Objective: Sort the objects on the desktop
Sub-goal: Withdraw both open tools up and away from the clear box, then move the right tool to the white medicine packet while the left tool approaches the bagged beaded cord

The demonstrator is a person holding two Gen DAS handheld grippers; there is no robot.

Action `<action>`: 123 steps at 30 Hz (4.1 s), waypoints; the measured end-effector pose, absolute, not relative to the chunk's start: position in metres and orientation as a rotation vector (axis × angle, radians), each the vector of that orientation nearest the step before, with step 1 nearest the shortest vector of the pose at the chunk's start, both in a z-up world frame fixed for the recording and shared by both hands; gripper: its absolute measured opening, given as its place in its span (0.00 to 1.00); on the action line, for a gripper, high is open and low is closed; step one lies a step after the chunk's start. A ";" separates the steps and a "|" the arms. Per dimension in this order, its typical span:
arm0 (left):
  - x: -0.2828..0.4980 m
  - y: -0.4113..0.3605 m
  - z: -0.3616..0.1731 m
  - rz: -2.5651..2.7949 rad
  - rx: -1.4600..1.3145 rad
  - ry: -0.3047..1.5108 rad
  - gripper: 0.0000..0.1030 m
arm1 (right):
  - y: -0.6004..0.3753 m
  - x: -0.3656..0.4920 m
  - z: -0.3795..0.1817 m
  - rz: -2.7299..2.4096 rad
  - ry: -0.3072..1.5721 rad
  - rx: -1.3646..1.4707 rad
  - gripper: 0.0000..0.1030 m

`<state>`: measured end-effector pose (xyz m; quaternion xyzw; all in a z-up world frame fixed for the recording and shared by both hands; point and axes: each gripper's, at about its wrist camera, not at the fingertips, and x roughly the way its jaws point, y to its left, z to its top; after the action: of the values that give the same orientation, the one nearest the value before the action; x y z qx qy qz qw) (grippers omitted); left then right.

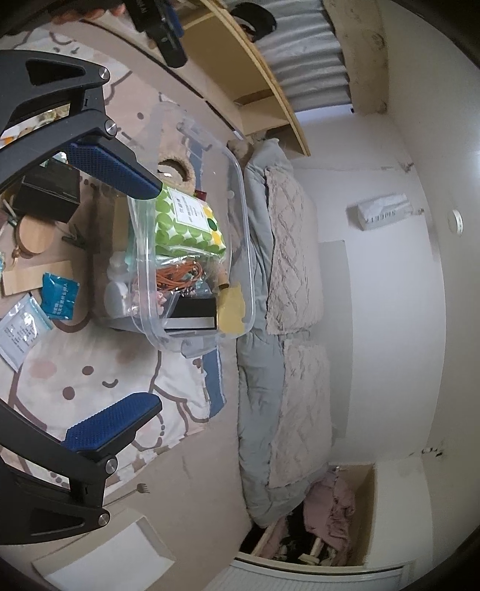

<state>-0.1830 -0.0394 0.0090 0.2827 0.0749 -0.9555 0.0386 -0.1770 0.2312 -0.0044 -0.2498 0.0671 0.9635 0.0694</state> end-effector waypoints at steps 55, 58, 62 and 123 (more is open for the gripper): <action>-0.182 -0.119 -0.020 -2.768 0.902 0.353 1.00 | 0.280 -0.186 -0.104 2.799 0.113 -1.101 1.00; -0.184 -0.128 -0.026 -2.740 0.916 0.358 1.00 | 0.289 -0.190 -0.118 2.755 0.135 -1.172 1.00; -0.186 -0.138 -0.034 -2.709 0.937 0.317 1.00 | 0.299 -0.195 -0.140 2.702 0.181 -1.278 1.00; -0.182 -0.129 -0.205 -2.550 1.742 -0.208 1.00 | 0.319 -0.192 -0.265 2.564 0.138 -1.527 1.00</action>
<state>-0.1824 -0.1291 -0.2051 0.5626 -0.0672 -0.8236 0.0230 -0.1920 0.3194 -0.2650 -0.5097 0.0461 0.8557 0.0771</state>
